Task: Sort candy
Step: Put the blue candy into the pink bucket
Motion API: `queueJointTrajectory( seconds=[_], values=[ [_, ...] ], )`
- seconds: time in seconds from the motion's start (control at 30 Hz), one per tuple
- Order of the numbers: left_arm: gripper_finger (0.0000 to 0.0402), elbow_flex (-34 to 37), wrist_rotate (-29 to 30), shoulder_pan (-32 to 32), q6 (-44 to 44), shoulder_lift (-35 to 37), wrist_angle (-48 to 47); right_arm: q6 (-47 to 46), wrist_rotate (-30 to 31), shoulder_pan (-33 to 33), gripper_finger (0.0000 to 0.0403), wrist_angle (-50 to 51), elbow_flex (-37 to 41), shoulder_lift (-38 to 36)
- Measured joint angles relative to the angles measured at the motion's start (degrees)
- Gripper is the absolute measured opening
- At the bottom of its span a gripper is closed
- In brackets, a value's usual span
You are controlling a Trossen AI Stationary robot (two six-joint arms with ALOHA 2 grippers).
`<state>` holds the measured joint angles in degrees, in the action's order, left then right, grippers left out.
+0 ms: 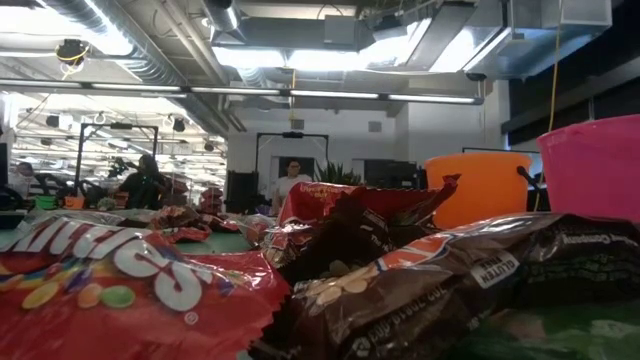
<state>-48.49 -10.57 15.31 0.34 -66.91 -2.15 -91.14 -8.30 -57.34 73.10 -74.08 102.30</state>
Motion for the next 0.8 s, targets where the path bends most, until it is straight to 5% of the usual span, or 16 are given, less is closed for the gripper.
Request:
queueJointTrajectory(
  seconds=[0.57,0.8],
  values=[
    [0.0167,0.0,0.48,2.69,0.23,-0.92,1.9,-4.06,-4.45,0.37,0.0218,-16.6,14.49,-0.02],
    [0.0167,0.0,0.61,2.67,0.29,-0.92,1.86,-2.95,-7.06,0.37,0.0126,-17.67,13.61,0.09]
  ],
)
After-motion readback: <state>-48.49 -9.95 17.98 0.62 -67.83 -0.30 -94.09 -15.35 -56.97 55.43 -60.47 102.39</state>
